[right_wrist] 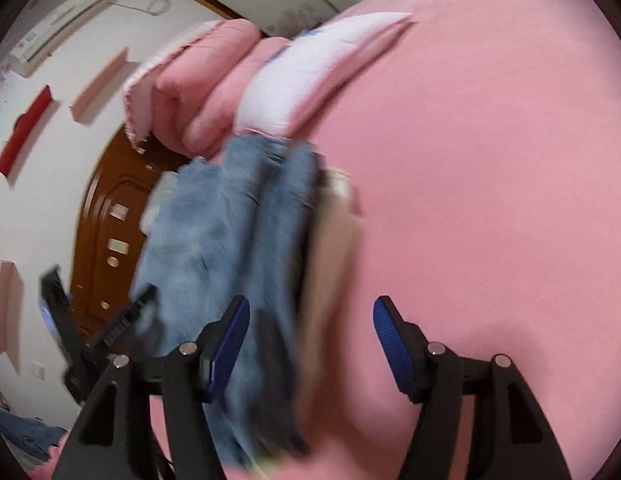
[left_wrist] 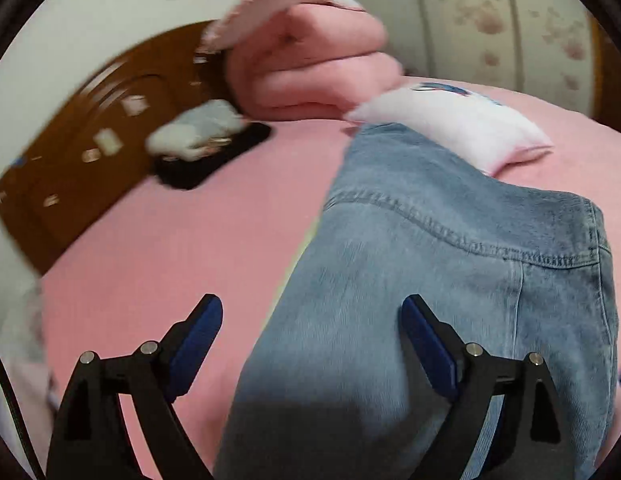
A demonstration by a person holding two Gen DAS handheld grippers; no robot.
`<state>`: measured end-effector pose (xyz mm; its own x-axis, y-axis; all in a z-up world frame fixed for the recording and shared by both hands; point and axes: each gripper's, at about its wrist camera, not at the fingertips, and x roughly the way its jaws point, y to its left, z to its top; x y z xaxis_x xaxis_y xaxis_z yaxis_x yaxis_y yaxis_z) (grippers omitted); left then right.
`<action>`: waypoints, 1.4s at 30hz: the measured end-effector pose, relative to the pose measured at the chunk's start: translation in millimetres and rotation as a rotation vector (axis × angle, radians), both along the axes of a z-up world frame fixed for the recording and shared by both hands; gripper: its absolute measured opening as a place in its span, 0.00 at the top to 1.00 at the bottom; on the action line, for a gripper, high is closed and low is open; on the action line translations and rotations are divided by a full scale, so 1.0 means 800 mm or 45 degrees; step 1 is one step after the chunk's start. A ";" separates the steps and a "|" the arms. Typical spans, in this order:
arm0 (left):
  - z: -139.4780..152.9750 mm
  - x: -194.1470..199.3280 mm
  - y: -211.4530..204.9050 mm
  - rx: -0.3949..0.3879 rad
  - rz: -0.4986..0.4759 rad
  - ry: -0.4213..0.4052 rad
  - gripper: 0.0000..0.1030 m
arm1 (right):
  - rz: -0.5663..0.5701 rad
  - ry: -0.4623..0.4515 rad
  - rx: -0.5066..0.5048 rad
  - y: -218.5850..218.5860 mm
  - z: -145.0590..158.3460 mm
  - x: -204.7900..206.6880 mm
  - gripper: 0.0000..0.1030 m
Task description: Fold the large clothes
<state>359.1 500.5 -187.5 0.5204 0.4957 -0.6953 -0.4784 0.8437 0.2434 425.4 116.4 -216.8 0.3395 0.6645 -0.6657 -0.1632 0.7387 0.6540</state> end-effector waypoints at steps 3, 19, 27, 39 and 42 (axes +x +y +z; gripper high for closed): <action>0.001 -0.023 -0.030 -0.008 0.096 0.028 0.13 | -0.016 0.039 -0.083 -0.050 -0.011 -0.034 0.36; -0.054 -0.235 -0.338 -0.403 0.112 0.359 0.13 | -0.145 0.169 -0.581 -0.363 0.000 -0.316 0.19; -0.012 -0.348 -0.510 -0.363 -0.387 0.555 0.13 | -0.246 0.353 -0.705 -0.467 0.052 -0.429 0.13; 0.128 -0.383 -0.589 -0.328 -0.599 0.482 0.13 | -0.314 0.370 -0.674 -0.510 0.164 -0.450 0.12; 0.156 -0.379 -0.585 -0.410 -0.591 0.448 0.13 | -0.289 0.320 -0.670 -0.496 0.198 -0.454 0.12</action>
